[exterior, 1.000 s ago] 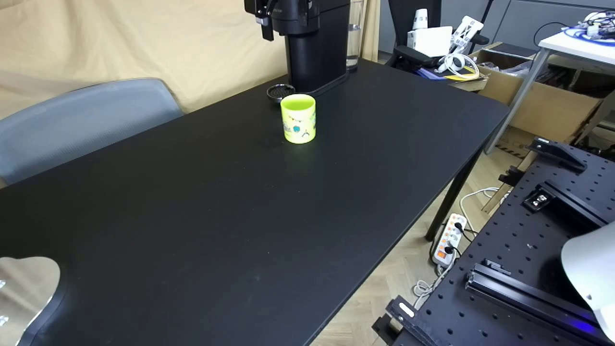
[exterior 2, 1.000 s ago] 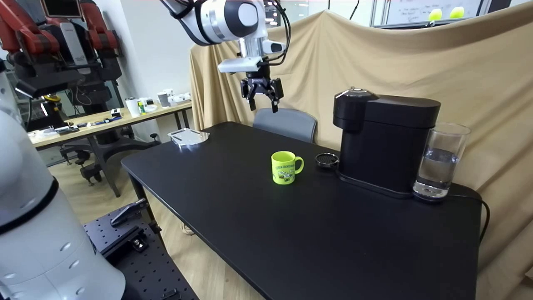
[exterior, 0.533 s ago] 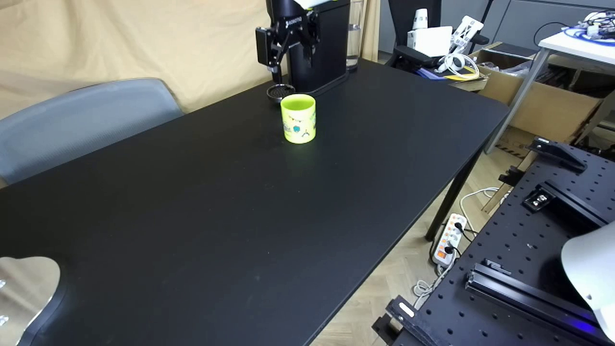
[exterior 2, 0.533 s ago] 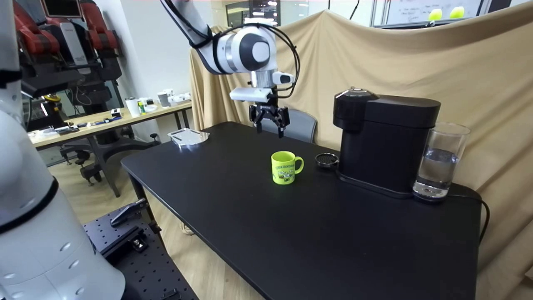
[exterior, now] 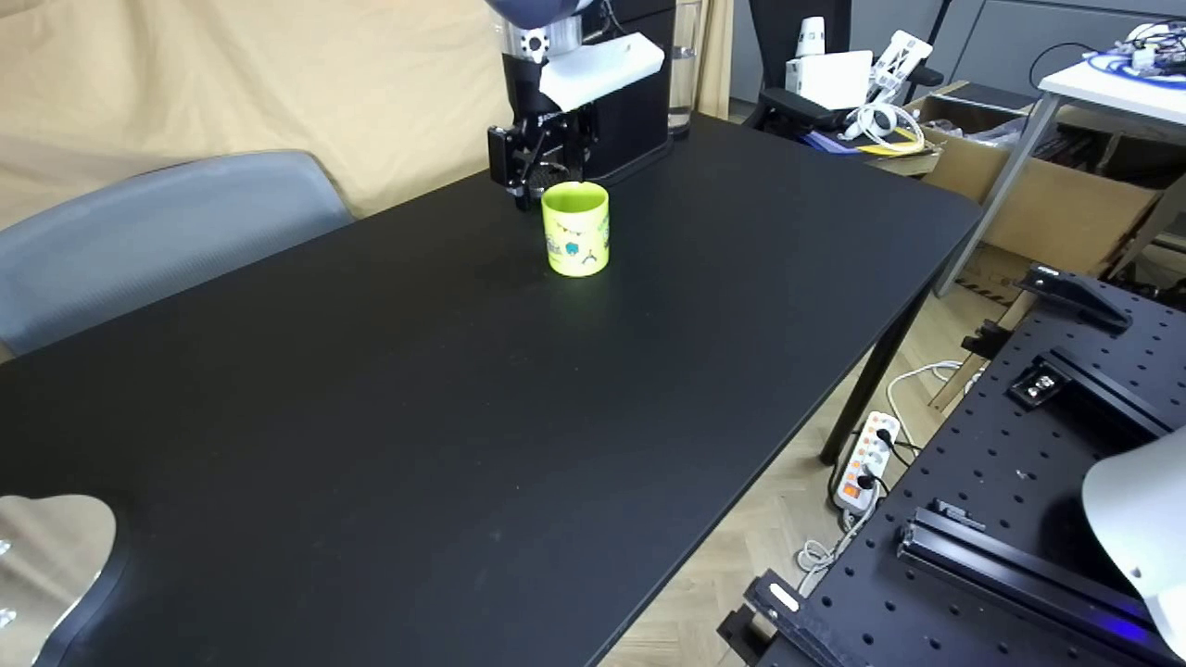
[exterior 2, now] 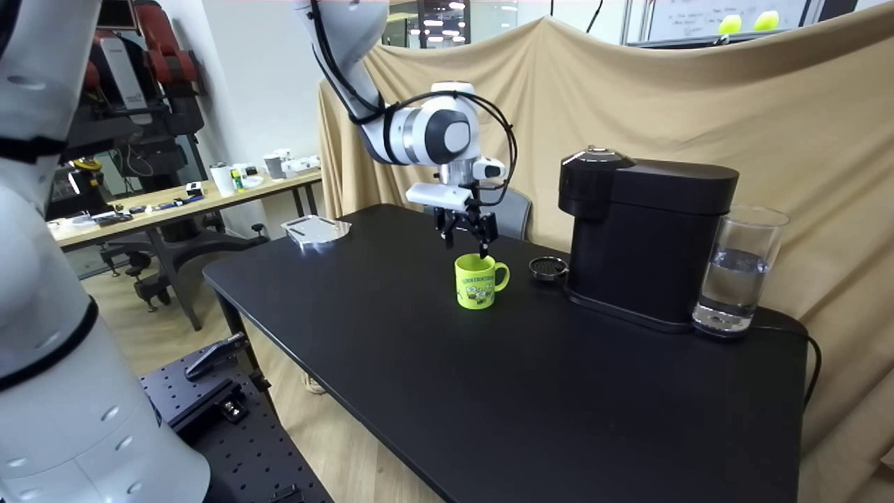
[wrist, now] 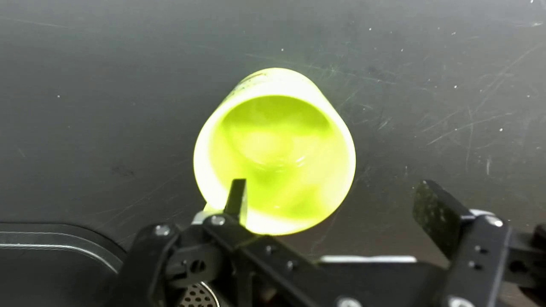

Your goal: Move the cup slightly backward to the left

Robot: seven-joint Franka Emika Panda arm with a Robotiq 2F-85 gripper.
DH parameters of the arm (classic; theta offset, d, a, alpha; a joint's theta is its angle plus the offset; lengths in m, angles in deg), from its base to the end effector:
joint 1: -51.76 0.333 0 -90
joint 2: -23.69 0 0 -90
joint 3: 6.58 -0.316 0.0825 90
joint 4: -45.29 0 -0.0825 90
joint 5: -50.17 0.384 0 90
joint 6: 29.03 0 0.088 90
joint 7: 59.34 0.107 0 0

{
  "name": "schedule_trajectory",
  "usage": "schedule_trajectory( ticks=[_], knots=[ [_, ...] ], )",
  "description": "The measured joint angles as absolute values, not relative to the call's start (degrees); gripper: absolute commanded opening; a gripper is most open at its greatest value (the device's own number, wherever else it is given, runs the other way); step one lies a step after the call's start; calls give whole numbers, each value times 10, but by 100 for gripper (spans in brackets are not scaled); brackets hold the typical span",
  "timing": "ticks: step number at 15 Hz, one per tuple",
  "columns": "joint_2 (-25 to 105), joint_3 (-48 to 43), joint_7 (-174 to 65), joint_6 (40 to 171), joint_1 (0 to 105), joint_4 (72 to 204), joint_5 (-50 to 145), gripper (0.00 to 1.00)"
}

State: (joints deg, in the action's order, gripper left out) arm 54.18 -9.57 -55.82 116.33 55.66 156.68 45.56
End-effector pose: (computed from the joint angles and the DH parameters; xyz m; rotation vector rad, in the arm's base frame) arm 0.6233 0.0749 0.2112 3.1190 0.1805 0.0996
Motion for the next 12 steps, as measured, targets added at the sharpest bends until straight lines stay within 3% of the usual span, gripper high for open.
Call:
schedule_trajectory(
  ticks=[2,3,4,12],
  knots=[
    [560,-96,-558,1163,559,1549,459,100],
    [568,-96,-558,1162,560,1542,460,75],
    [575,-96,-558,1162,561,1536,460,74],
    [596,-96,-558,1162,565,1514,466,18]
  ],
)
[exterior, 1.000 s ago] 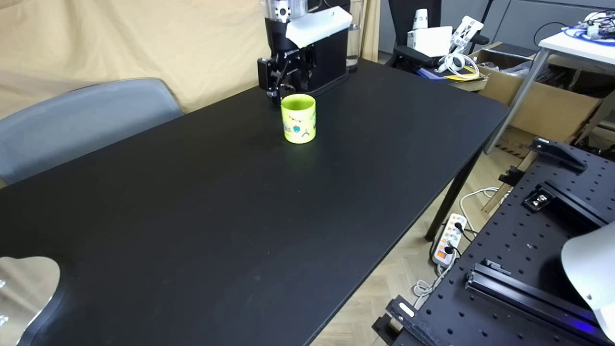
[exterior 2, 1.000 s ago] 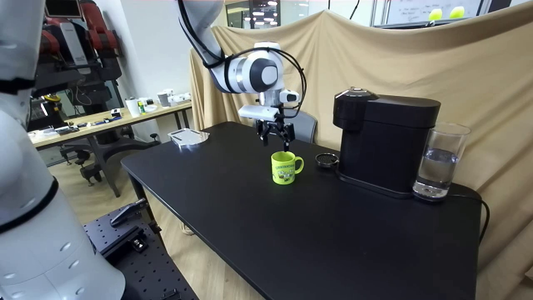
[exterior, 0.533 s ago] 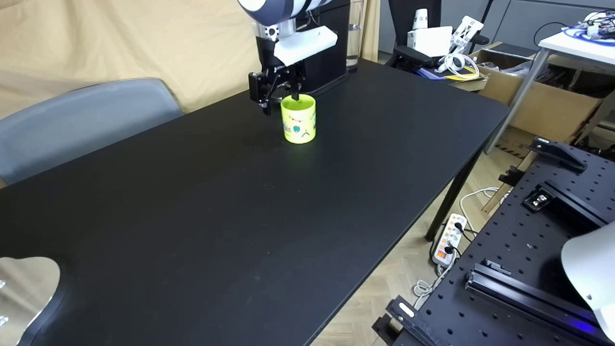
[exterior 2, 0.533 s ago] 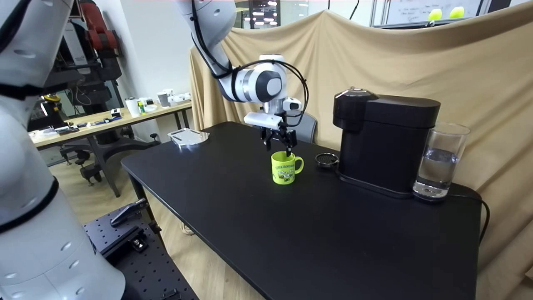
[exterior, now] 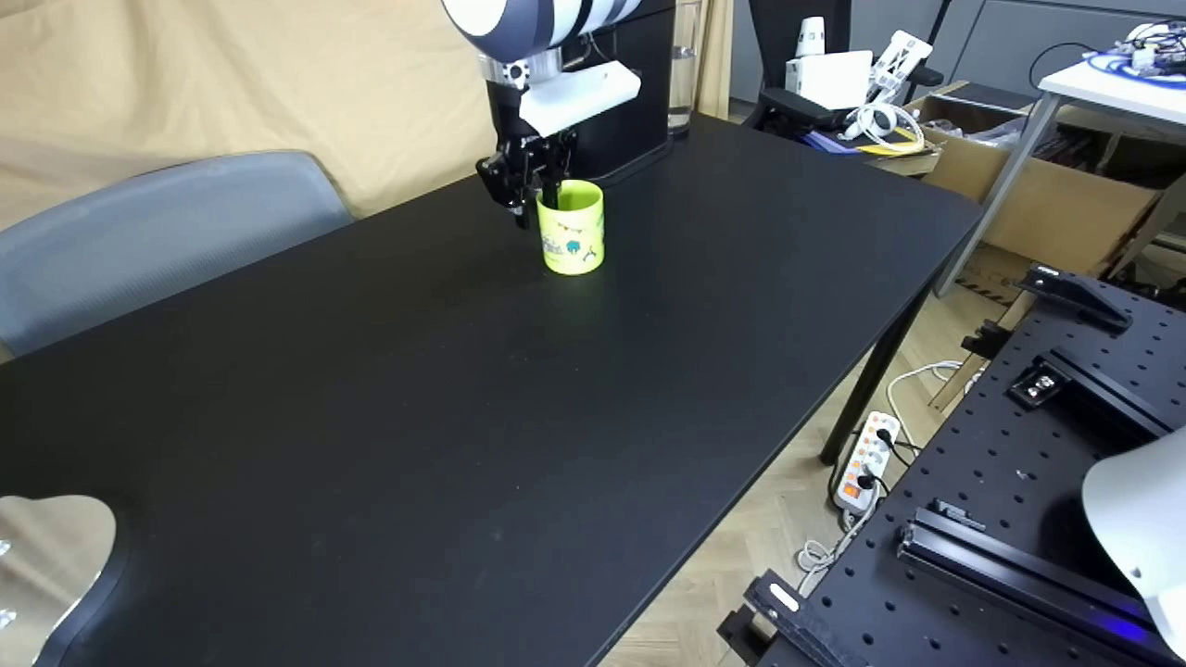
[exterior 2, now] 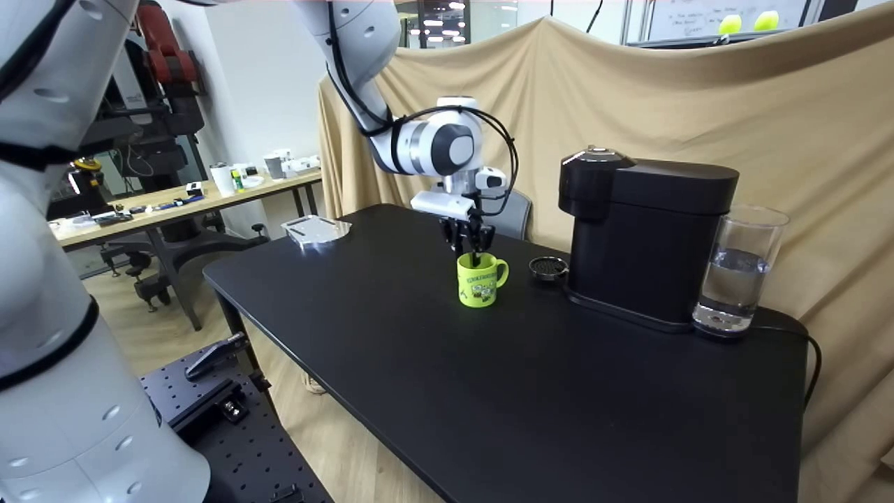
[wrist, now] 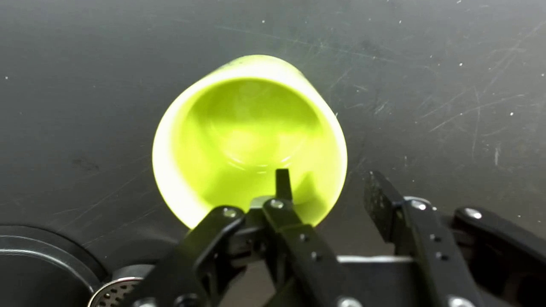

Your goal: Move the cup slightly backward to the left

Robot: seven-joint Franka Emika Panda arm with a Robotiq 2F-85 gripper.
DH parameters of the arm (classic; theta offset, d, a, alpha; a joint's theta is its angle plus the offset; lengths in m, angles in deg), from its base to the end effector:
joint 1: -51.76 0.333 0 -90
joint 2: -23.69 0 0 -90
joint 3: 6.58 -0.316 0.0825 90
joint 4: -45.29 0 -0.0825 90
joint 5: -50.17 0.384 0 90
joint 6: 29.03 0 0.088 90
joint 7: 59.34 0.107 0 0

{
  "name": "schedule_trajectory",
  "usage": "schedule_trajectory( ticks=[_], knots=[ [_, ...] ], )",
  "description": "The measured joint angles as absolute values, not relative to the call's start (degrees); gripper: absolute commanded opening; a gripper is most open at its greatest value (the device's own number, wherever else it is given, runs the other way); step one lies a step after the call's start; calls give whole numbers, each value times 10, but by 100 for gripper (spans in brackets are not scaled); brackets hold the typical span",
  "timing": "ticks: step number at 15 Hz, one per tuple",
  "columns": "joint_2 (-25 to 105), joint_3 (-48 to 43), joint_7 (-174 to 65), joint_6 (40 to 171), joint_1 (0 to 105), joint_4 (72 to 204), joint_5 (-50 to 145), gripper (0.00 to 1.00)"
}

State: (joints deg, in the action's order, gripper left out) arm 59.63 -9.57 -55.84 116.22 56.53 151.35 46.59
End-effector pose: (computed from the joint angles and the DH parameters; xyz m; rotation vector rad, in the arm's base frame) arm 0.6420 0.0862 0.1873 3.1341 0.1786 0.0918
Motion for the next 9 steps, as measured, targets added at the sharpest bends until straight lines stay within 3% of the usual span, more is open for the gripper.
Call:
schedule_trajectory(
  ticks=[2,3,9],
  knots=[
    [596,-96,-558,1162,566,1512,466,4],
    [596,-96,-559,1162,566,1512,466,2],
    [595,-97,-571,1148,565,1511,469,2]
  ],
)
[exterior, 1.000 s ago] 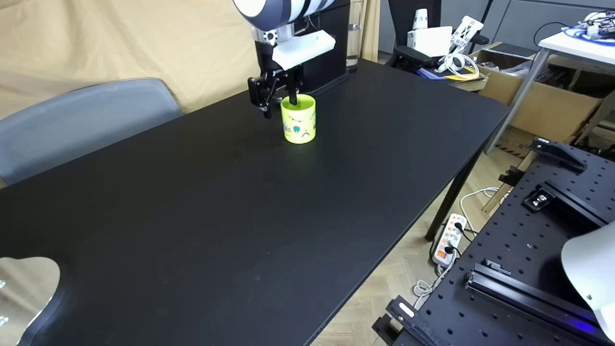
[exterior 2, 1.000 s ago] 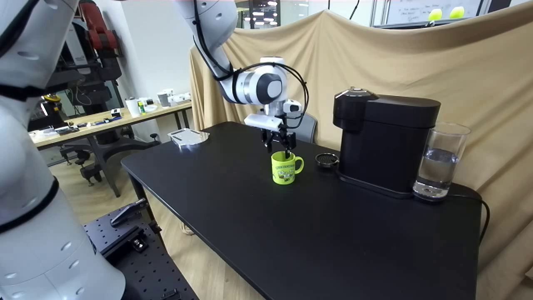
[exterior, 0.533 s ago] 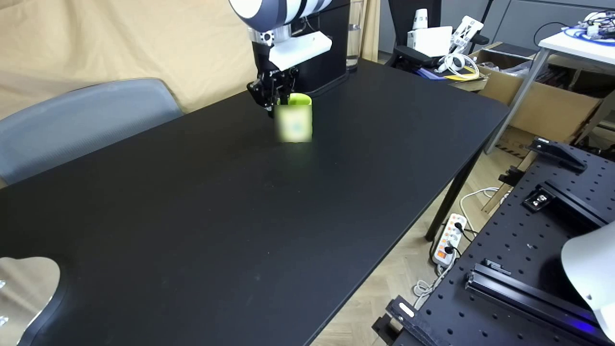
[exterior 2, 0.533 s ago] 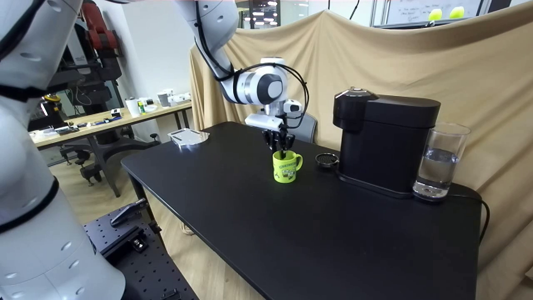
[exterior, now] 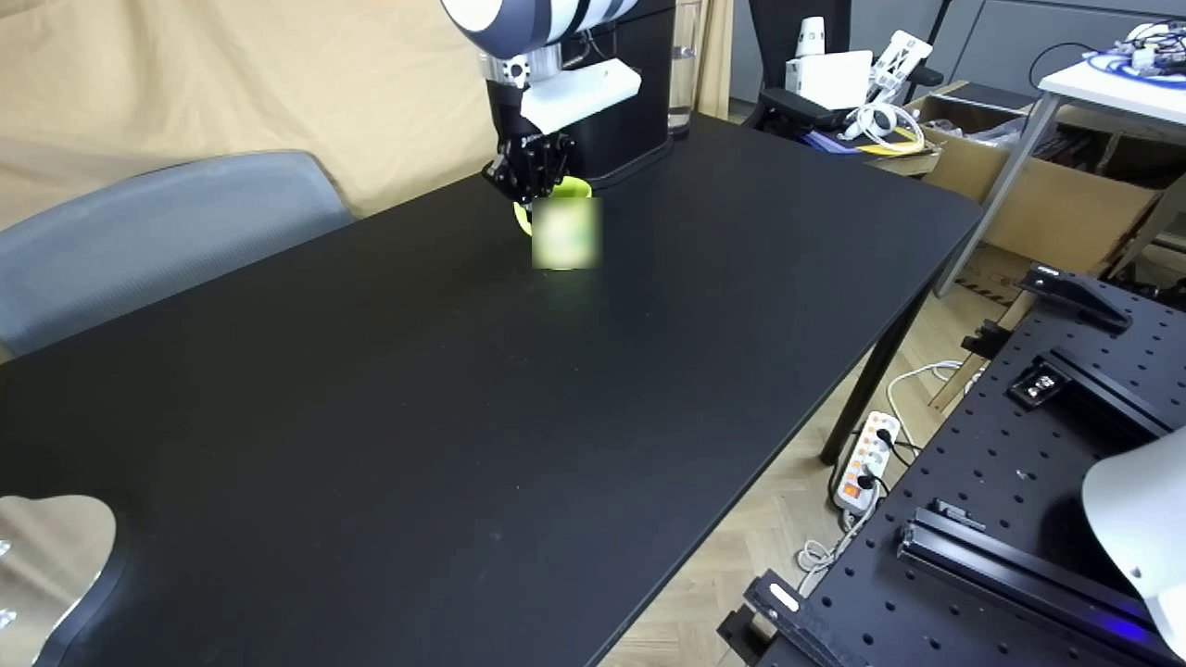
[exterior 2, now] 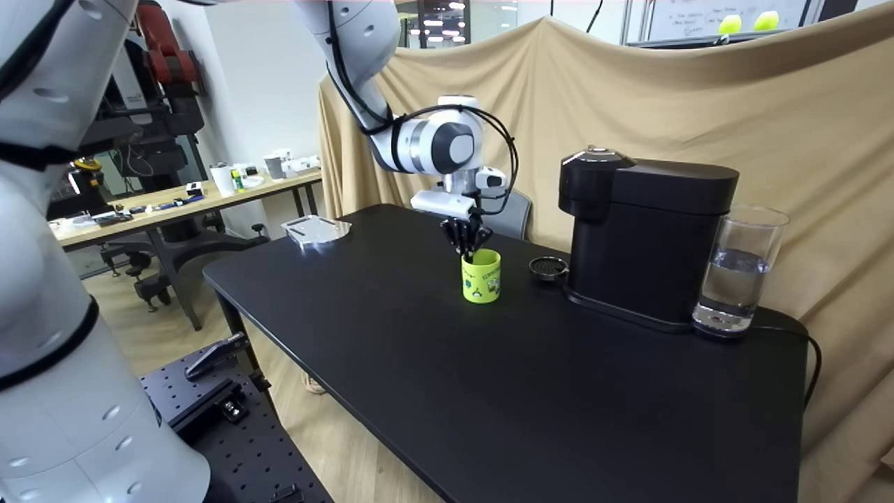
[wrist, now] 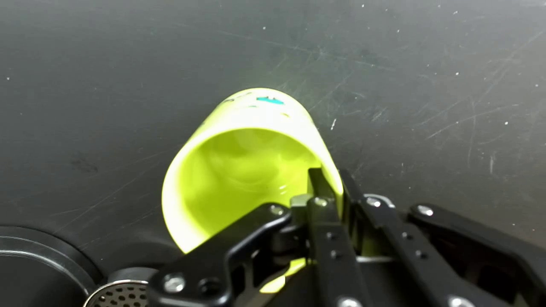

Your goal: Move the cup slightly backward to the left

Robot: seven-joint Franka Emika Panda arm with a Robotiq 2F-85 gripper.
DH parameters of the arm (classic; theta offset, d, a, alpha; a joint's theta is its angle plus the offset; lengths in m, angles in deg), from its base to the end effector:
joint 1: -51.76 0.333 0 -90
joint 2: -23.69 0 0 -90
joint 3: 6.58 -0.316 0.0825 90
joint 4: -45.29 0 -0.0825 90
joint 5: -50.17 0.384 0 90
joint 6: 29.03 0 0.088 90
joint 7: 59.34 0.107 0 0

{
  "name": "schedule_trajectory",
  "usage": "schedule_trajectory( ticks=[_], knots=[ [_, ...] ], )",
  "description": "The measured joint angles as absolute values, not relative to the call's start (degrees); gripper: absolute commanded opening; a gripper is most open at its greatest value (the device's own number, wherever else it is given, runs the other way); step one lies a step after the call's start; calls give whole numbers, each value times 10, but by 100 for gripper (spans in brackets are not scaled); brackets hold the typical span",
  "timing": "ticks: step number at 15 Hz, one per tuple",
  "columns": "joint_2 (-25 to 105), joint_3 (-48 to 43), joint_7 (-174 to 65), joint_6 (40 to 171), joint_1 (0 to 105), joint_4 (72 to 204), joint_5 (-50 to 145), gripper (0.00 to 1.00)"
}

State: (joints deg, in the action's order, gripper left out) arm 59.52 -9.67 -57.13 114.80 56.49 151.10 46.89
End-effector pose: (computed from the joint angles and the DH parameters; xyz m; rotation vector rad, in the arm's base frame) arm 0.6412 0.0865 0.1880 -3.1339 -0.2082 -0.0624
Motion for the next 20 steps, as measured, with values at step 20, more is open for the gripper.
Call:
schedule_trajectory(
  ticks=[20],
  knots=[
    [413,-164,-627,1160,612,1727,481,2]
  ],
)
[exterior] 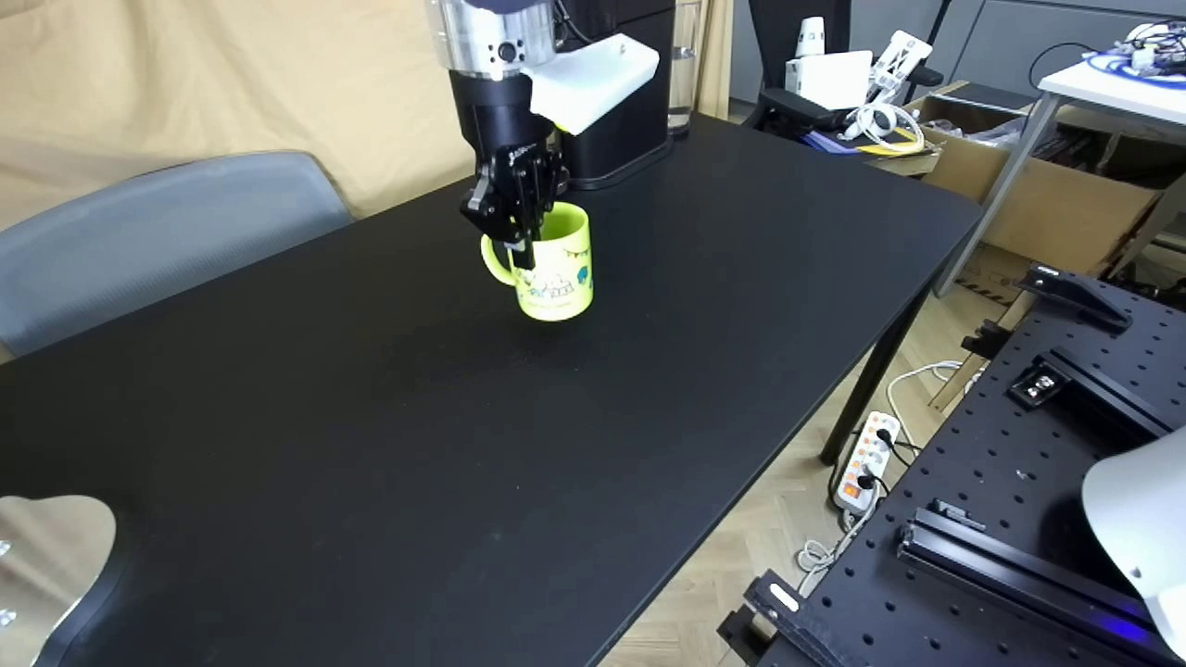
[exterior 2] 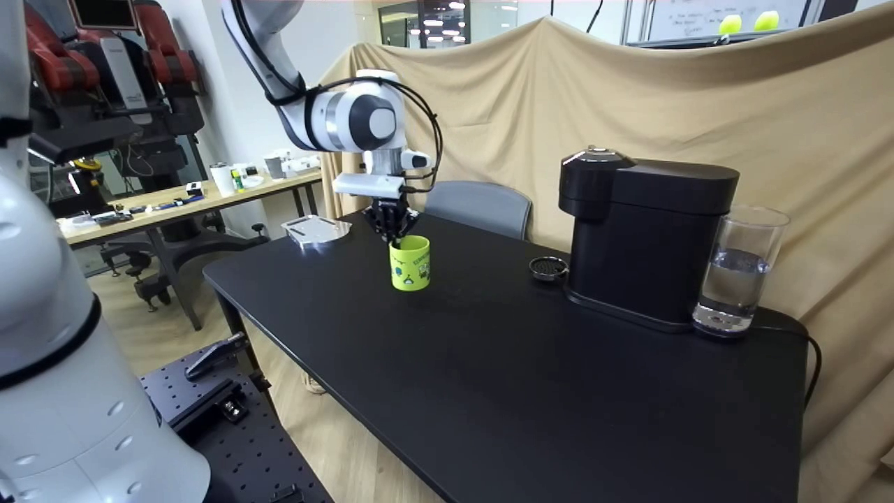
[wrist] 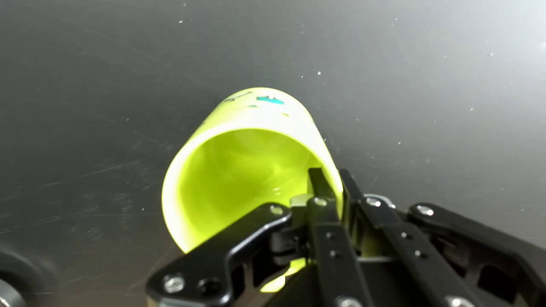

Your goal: Move the cup slightly backward to the left

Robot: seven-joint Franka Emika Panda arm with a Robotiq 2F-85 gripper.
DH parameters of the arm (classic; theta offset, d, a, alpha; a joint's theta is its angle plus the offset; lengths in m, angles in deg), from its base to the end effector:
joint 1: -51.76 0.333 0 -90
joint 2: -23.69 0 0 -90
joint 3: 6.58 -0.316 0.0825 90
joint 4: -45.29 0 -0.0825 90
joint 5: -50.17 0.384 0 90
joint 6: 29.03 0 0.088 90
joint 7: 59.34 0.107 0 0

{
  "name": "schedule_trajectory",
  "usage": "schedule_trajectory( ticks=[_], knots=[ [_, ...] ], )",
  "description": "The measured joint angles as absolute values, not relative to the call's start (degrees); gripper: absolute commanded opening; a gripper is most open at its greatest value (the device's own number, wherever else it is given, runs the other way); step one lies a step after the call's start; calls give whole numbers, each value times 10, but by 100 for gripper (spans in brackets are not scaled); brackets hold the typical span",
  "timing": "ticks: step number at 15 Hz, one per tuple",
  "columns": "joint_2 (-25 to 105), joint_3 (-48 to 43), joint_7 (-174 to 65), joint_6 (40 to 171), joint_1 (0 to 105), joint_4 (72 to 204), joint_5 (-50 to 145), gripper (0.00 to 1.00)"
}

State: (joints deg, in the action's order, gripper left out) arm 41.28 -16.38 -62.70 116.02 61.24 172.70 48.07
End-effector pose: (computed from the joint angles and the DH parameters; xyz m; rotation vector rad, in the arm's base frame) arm 0.5193 0.1827 0.2376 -3.0433 -0.6441 -0.0027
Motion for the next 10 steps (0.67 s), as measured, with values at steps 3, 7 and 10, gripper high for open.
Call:
schedule_trajectory(
  ticks=[3,7,10],
  knots=[
    [409,-166,-605,1212,629,1771,480,2],
    [409,-165,-562,1263,649,1816,479,2],
    [409,-161,-539,1284,661,1836,477,36]
  ],
)
